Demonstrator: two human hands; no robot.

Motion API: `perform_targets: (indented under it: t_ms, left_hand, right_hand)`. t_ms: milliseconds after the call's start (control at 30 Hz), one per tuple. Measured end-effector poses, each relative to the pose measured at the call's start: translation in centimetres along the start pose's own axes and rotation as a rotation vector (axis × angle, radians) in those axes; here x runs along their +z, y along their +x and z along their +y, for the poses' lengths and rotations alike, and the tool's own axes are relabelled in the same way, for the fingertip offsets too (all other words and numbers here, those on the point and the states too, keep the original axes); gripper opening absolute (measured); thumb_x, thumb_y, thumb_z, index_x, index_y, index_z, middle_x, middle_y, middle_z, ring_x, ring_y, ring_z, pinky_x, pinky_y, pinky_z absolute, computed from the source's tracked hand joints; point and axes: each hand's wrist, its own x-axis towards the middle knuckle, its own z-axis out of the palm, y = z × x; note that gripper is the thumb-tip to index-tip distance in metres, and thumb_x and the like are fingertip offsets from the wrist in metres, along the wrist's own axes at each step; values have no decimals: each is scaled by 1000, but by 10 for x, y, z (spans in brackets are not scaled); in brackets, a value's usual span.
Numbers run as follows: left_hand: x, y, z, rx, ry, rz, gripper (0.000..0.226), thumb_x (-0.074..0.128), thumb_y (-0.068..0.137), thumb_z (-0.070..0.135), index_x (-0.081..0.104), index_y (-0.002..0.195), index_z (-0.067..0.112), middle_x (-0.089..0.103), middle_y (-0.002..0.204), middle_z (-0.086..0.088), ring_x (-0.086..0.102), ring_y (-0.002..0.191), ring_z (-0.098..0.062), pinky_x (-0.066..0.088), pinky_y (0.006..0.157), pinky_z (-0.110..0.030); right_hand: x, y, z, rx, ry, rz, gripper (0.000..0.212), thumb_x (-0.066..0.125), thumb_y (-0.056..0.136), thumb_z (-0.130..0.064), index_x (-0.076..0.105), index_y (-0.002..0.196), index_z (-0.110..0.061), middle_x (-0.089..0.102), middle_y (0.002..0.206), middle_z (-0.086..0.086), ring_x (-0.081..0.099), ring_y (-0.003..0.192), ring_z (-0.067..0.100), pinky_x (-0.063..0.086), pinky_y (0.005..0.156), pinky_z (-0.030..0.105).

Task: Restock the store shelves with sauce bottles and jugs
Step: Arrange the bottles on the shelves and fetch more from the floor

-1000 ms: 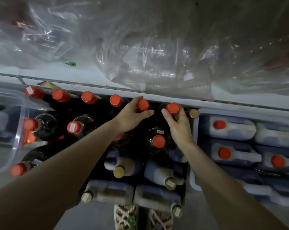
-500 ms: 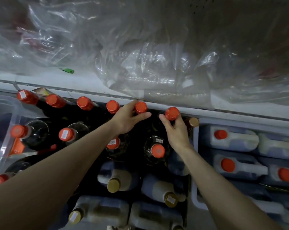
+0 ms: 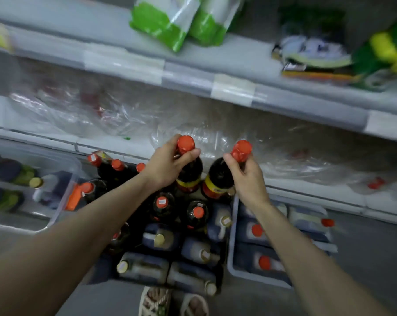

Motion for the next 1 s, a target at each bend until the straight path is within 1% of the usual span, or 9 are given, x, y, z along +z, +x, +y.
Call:
perform_targets:
  t_ms: [133, 233, 367, 433, 567, 633, 733, 833, 1000]
  left_hand:
    - [-54, -29, 114, 104, -40, 90, 28, 63, 83, 46, 52, 81, 21, 51, 69, 8, 48, 68, -9, 39, 67, -23]
    - [-99, -53, 210, 175, -86, 139, 41, 58, 77, 53, 58, 91, 14, 65, 85, -8, 57, 80, -16, 44, 80, -34]
    - [-155, -89, 336, 308, -138, 204, 15, 60, 94, 27, 55, 89, 14, 62, 79, -3, 56, 69, -5, 44, 71, -19]
    - [-183, -108, 396, 400, -145, 259, 18, 55, 96, 23, 56, 89, 7, 59, 75, -3, 52, 64, -6, 43, 66, -19]
    - [-234, -150, 505, 583, -134, 400, 28, 53, 97, 24, 52, 82, 0, 55, 67, -6, 50, 58, -5, 41, 59, -16]
    - [-259, -167, 548, 675, -144, 468, 33, 53, 98, 27, 50, 79, 0, 53, 69, -8, 49, 63, -9, 41, 64, -24]
    - [-293, -192, 606, 787, -152, 534, 33, 49, 99, 28, 49, 72, 9, 51, 65, -4, 48, 59, -5, 40, 61, -19]
    - [-323, -213, 650, 848, -166, 538, 35, 48, 99, 32, 49, 71, 10, 51, 59, -5, 51, 54, -10, 43, 58, -20]
    - [-380, -226, 691, 950, -182, 625, 52, 47, 99, 37, 51, 66, -2, 54, 56, -9, 54, 53, -19, 47, 59, -32]
  right_hand:
    - [-45, -23, -118, -104, 4, -3, 8, 59, 93, -32, 56, 86, -29, 60, 84, -16, 55, 81, -4, 39, 72, 10]
    - [-78, -40, -214, -182, -7, -29, 7, 56, 94, -36, 57, 91, -30, 61, 88, -19, 56, 87, 0, 39, 71, 10]
    - [-118, -66, -348, -325, 14, -28, 19, 52, 96, -39, 62, 99, -22, 67, 94, -10, 61, 91, 4, 41, 74, 4]
    - [-134, -80, -413, -407, 20, -27, 25, 50, 95, -44, 63, 98, -23, 70, 99, -2, 64, 96, 12, 47, 85, 18]
    - [-160, -105, -532, -575, 56, 0, 25, 49, 94, -50, 56, 84, -29, 69, 81, 0, 67, 84, 20, 50, 84, 40]
    - [-171, -118, -587, -652, 101, -5, 24, 47, 93, -54, 57, 91, -32, 67, 87, -4, 66, 91, 19, 51, 86, 39]
    - [-185, -140, -660, -782, 130, -11, 34, 41, 91, -59, 56, 100, -30, 64, 93, -10, 62, 96, 13, 47, 84, 27]
    - [-190, -157, -720, -886, 164, 4, 43, 41, 85, -65, 55, 85, -24, 62, 75, -5, 63, 78, 17, 50, 79, 36]
    - [-181, -172, -791, -995, 194, 27, 47, 39, 94, -53, 53, 84, -9, 58, 59, 4, 60, 54, 14, 51, 58, 24]
